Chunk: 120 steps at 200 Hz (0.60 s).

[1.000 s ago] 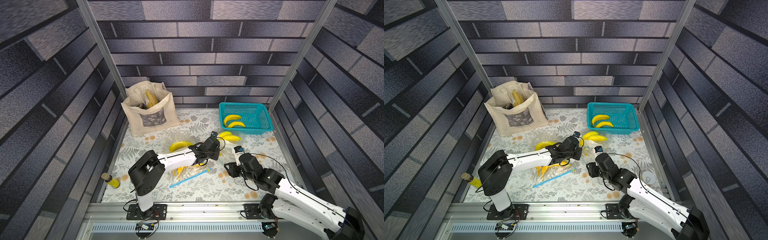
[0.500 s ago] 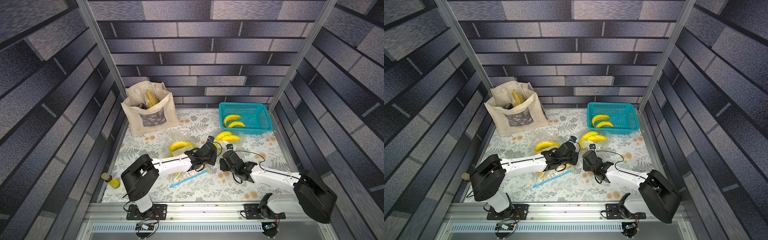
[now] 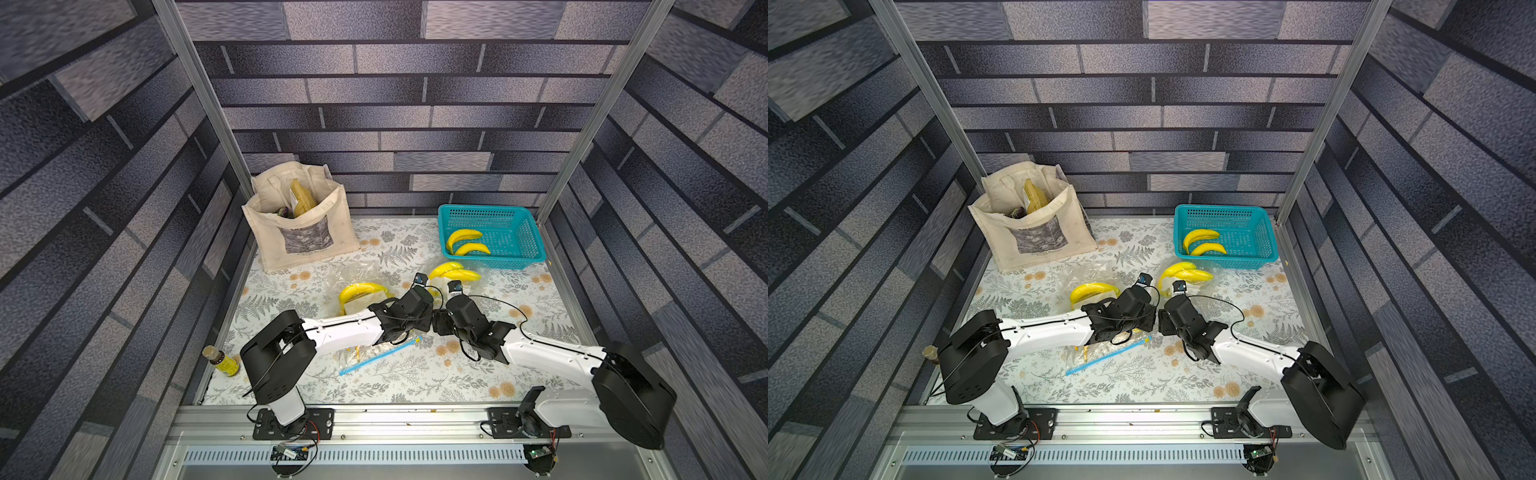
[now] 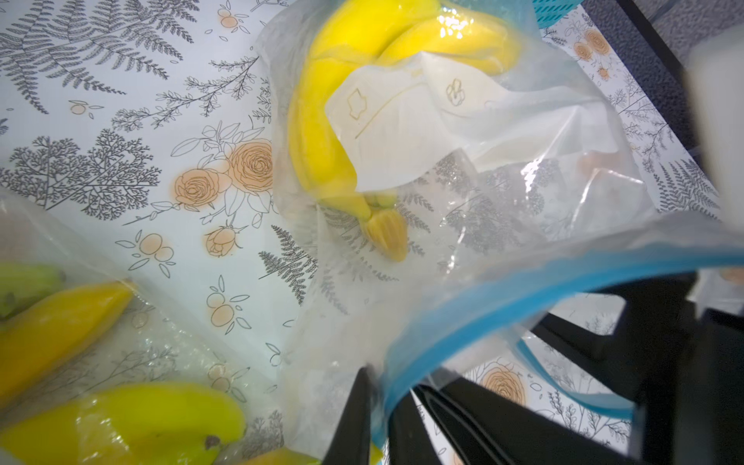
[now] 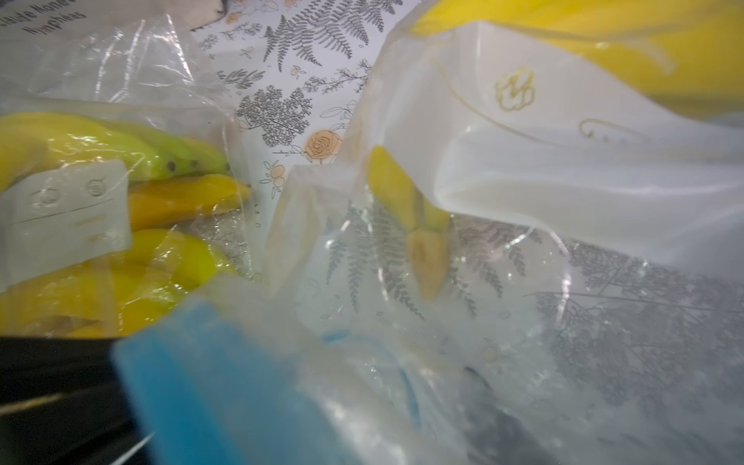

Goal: Open the zip-top bag and take out the banana
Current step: Pick up the banana from the zipper food storage bag.

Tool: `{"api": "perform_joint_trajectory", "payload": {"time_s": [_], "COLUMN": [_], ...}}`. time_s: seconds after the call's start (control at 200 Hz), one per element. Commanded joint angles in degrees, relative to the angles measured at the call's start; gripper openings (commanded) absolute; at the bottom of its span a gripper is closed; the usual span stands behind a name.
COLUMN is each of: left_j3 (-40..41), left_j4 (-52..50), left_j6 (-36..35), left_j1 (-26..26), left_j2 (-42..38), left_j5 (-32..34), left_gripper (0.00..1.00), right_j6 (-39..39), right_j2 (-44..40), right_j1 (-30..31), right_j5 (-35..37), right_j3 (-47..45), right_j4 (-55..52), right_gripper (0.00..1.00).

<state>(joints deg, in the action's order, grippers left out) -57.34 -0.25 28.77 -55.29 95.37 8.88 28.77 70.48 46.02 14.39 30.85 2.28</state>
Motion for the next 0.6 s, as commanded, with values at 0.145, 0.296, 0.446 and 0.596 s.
{"api": "perform_joint_trajectory", "payload": {"time_s": [0.145,0.296,0.446,0.596], "left_j3": [-2.7,-2.4,-2.1,-1.6], "left_j4": [-1.6,-1.0,-1.2,-1.9], "left_j6": [-1.9,-1.6,-2.3,-3.0], "left_j1": [1.0,0.8,0.2,-0.3], "left_j2": [1.1,1.0,0.1,-1.4], "left_j5": [-1.0,-1.3,-2.0,-1.0], "left_gripper": [0.11,0.1,0.1,0.1], "right_j6": [-5.7,-2.8,-0.4,1.7], "right_j2": [-11.3,-17.2,-15.9,-13.5], "right_j1": [0.3,0.4,0.3,0.3], "right_j5": [-4.0,2.3,5.6,5.6], "right_j3": [-3.8,-6.8,-6.7,-6.8], "right_j4": [-15.2,-14.5,-12.4,-9.1], "right_gripper": [0.69,0.71,0.72,0.72]}}
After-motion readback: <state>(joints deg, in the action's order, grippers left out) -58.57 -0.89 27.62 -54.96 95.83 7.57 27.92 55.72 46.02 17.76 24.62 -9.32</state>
